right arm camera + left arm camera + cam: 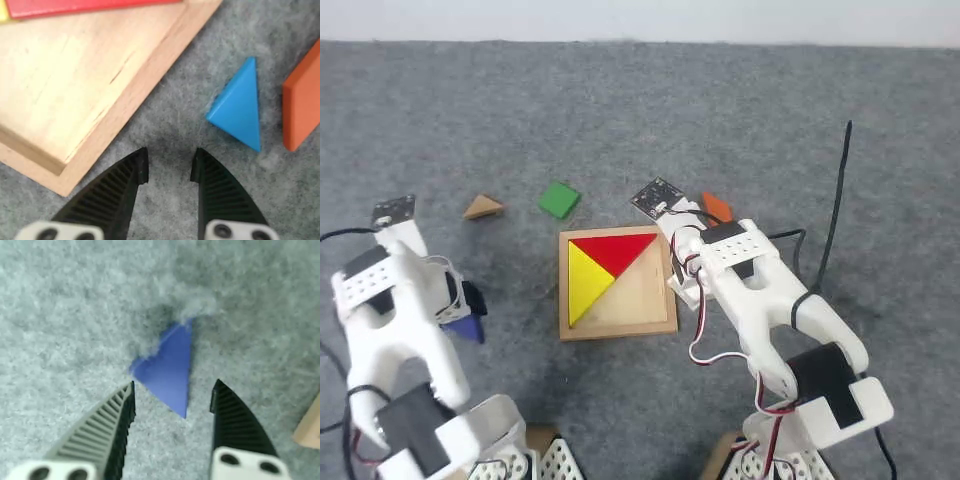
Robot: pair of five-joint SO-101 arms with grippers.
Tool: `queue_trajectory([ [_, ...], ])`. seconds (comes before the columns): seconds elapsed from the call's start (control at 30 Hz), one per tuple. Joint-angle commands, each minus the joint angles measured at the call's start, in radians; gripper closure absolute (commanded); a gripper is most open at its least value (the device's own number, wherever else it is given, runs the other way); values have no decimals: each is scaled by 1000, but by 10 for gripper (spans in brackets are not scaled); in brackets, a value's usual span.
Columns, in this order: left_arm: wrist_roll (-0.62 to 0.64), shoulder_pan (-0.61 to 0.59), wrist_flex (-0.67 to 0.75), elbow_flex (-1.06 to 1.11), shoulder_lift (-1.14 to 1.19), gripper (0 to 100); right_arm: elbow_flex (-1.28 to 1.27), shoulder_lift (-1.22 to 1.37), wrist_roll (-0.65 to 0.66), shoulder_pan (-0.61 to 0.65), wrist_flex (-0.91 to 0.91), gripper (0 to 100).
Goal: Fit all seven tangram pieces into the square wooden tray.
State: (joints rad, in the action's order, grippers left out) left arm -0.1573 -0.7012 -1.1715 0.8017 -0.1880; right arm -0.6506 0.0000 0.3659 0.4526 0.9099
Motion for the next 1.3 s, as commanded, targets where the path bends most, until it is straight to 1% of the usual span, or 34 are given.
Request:
queue_trajectory([
  [0.0,20,-11,80,27,-46,758,49,-13,11,7,16,843],
  [0.1,31,-11,160,77,-44,758,49,-13,11,7,16,843],
  [0.27,34,-31,164,82,-46,758,49,-13,11,7,16,843],
  [0.37,34,-55,198,84,-44,758,49,-13,11,7,16,843],
  [0.57,28,-54,207,73,-6,758,48,-13,11,7,16,843],
  [0.67,28,-54,160,-5,84,758,48,-13,11,7,16,843],
  [0.77,26,-55,77,-97,201,758,46,-13,11,7,16,843],
  [0.87,26,-54,37,-154,270,758,46,-13,11,7,16,843],
  [1.07,26,-52,34,-153,272,761,46,-13,11,7,15,843],
  [1.13,26,-52,9,-148,275,762,46,-13,11,7,15,843],
  [1.27,26,-20,-6,-99,272,810,46,-13,11,7,13,843],
])
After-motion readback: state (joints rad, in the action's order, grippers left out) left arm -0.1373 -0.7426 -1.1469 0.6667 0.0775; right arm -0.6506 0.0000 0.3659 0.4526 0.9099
